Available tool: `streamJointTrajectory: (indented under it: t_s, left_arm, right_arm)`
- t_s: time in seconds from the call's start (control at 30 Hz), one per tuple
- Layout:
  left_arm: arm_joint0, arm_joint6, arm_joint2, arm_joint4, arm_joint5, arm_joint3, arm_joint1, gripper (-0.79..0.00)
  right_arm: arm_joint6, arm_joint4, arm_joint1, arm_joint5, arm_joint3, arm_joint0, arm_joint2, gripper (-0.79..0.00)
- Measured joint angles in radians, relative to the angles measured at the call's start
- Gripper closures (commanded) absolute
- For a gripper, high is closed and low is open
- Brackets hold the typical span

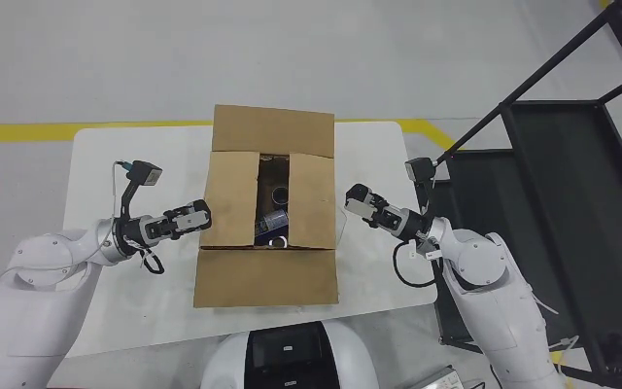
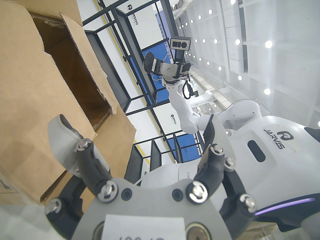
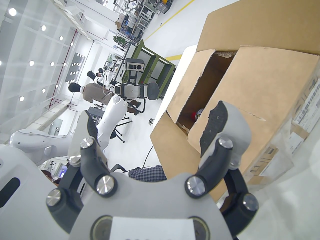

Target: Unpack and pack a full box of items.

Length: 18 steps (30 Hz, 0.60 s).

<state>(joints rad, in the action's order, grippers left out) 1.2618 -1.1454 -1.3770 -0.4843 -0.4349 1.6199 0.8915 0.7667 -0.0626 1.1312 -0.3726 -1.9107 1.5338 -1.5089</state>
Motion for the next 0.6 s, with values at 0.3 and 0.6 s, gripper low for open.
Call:
streamJointTrajectory:
  t_s: [0.3,0.6]
  left_arm:
    - [-0.036,0.078,-0.012,0.107,0.023,-0.055,0.0,-0.785]
    - [-0.311,0.019,0.086,0.118,0.0,-0.307,0.027,-0.785]
  right_arm:
    - [0.207,-0.083,-0.022,0.141,-0.022,0.071,-0.055,-0.785]
    - [0.24,0.006,-0.038,0.146,-0.025,0.245,-0.101,-0.785]
